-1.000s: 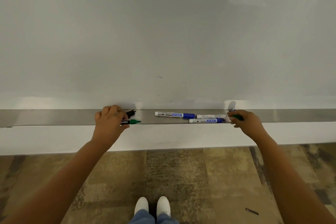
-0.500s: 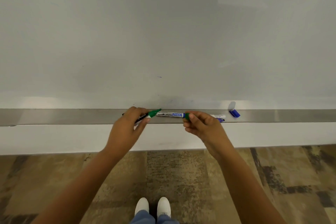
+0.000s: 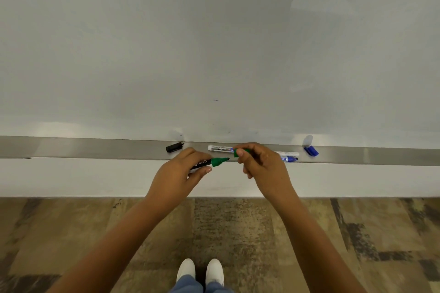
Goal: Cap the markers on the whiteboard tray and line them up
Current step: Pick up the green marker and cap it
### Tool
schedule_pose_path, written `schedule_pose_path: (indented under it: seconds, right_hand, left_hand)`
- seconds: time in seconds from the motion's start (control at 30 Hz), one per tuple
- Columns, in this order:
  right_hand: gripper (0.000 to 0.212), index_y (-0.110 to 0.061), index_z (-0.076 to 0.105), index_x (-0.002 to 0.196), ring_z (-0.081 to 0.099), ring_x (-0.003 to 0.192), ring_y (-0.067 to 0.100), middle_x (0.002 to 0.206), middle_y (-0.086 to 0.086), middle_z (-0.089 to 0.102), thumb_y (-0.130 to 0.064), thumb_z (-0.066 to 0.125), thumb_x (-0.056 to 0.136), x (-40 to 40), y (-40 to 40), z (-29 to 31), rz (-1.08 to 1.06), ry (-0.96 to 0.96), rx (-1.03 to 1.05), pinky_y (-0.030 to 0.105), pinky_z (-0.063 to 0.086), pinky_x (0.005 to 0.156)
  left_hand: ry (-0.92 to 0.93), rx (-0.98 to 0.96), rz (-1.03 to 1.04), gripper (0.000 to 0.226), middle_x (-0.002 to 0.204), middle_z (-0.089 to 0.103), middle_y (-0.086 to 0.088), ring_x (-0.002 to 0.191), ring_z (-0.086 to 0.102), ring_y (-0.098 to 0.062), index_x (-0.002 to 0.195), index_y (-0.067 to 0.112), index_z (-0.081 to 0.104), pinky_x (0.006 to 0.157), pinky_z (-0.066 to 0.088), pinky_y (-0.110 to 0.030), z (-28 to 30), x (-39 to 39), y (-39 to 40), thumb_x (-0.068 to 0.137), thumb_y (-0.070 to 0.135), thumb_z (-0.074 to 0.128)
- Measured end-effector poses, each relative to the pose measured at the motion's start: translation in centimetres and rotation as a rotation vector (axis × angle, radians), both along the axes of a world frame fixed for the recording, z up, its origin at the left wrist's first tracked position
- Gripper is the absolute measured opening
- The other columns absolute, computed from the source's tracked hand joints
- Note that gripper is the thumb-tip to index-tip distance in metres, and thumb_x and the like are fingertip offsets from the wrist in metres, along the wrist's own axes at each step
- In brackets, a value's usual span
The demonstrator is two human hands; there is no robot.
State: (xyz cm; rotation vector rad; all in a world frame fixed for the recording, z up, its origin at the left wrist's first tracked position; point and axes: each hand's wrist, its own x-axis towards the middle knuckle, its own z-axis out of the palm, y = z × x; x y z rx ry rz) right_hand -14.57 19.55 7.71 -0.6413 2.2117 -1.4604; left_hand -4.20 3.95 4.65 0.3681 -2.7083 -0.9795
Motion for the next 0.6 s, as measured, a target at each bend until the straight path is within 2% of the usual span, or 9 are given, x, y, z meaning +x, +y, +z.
schedule_pose_path:
  seconds: [0.1, 0.27, 0.37, 0.43, 0.53, 0.6]
  right_hand:
    - [0.011, -0.025, 0.065, 0.095, 0.055, 0.058, -0.009, 0.071, -0.014, 0.059, -0.027, 0.056, 0.089, -0.2, 0.2, -0.3, 0.102, 0.079, 0.109, 0.004, 0.044, 0.054]
    - [0.027, -0.014, 0.065, 0.097, 0.049, 0.058, -0.001, 0.067, -0.016, 0.051, -0.033, 0.046, 0.093, 0.6, -0.2, -1.1, 0.220, 0.190, 0.251, 0.007, 0.041, 0.057]
    - [0.045, -0.020, 0.057, 0.070, 0.043, 0.059, 0.002, 0.063, -0.009, 0.048, -0.043, 0.028, 0.096, 1.1, 0.0, -1.9, 0.243, 0.203, 0.426, 0.011, 0.032, 0.062]
    - [0.048, -0.021, 0.048, 0.062, 0.043, 0.058, 0.005, 0.061, -0.004, 0.048, -0.044, 0.023, 0.096, 1.4, 0.1, -2.2, 0.201, 0.191, 0.489, 0.015, 0.033, 0.062]
    - [0.048, -0.014, 0.053, 0.075, 0.047, 0.063, 0.012, 0.072, 0.007, 0.055, -0.043, 0.022, 0.096, 1.3, 0.3, -2.6, 0.127, 0.161, 0.498, 0.022, 0.037, 0.069]
    - [0.049, -0.012, 0.054, 0.077, 0.045, 0.060, 0.011, 0.074, 0.009, 0.055, -0.043, 0.022, 0.097, 1.0, 0.4, -2.7, 0.124, 0.155, 0.508, 0.024, 0.037, 0.070]
  left_hand:
    - [0.005, 0.009, -0.019, 0.048, 0.092, 0.050, 0.016, 0.075, 0.052, -0.005, 0.104, 0.024, 0.061, 0.059, 0.034, -0.006, 0.2, 0.1, 0.2, 0.077, 0.053, 0.035]
    - [-0.025, -0.017, -0.070, 0.046, 0.091, 0.060, 0.012, 0.073, 0.054, -0.005, 0.101, 0.026, 0.062, 0.057, 0.034, -0.008, 0.2, -0.2, 0.8, 0.076, 0.054, 0.035]
    - [-0.045, -0.101, -0.117, 0.033, 0.089, 0.067, 0.004, 0.070, 0.061, -0.011, 0.095, 0.022, 0.065, 0.057, 0.034, -0.008, -0.1, -0.2, 1.3, 0.077, 0.045, 0.049]
    - [-0.069, -0.119, -0.131, 0.027, 0.089, 0.070, 0.002, 0.073, 0.065, -0.014, 0.094, 0.021, 0.066, 0.060, 0.035, -0.008, -0.2, -0.3, 1.8, 0.077, 0.037, 0.052]
    - [-0.062, -0.109, -0.127, 0.026, 0.091, 0.071, 0.000, 0.076, 0.066, -0.016, 0.095, 0.020, 0.066, 0.061, 0.035, -0.008, -0.4, -0.6, 2.5, 0.078, 0.034, 0.053]
    - [-0.046, -0.105, -0.117, 0.023, 0.093, 0.070, -0.002, 0.078, 0.065, -0.019, 0.096, 0.017, 0.066, 0.062, 0.034, -0.009, -0.5, -0.9, 2.8, 0.080, 0.030, 0.057]
